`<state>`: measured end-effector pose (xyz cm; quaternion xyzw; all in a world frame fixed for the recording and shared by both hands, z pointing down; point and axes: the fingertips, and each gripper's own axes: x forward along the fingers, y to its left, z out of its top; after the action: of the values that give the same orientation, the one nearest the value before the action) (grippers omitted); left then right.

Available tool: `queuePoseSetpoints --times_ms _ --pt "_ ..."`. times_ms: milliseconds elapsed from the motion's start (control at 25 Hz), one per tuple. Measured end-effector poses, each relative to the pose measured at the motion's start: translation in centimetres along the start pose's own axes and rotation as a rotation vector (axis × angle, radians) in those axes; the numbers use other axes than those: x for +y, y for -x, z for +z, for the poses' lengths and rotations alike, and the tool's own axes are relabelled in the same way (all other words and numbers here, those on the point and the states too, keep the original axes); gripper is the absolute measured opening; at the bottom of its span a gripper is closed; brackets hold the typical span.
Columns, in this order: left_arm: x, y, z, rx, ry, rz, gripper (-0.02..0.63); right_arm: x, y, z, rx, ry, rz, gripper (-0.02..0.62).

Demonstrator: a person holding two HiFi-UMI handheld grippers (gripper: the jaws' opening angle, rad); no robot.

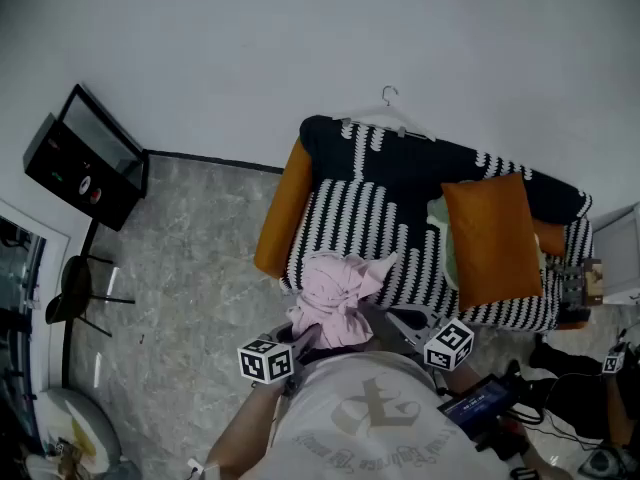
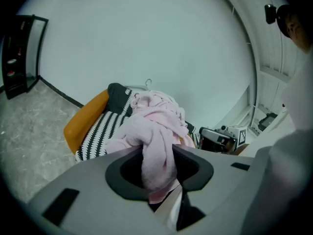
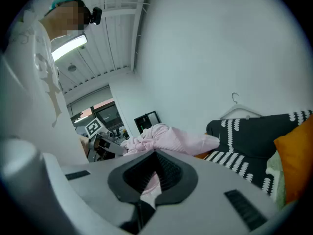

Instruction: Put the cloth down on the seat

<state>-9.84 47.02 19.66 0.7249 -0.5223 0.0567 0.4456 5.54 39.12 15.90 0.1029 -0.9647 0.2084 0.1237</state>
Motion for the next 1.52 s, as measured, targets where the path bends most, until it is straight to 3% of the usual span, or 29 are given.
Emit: queuePoseSetpoints --times_ms 120,280,600,1080,1520 --pt "0.4 1.8 -1.2 0.006 -0.009 0.005 0.141 1.1 -0.5 0.6 -0.027 -0.013 -0.008 0.014" --pt "1.7 4.2 -1.5 -0.003 -0.021 0.017 0.141 2.6 -1.8 1.6 -0.124 -0.105 -0.006 0.015" --pt "4.7 6.9 -1.0 -0.061 -0.007 0.027 0.141 4.0 -5.6 0.9 -0.066 -0.092 -0.049 0.015" --pt "5.7 7.3 -1.1 -0.064 -0.002 -0.020 0.141 4.9 -5.4 -0.1 -0.014 -0.088 -0.146 0.015" --pt "7.0 7.7 -0.8 -0.079 0.011 0.001 0.141 4.2 -6.5 -0.2 0.005 -0.082 -0.162 0.015"
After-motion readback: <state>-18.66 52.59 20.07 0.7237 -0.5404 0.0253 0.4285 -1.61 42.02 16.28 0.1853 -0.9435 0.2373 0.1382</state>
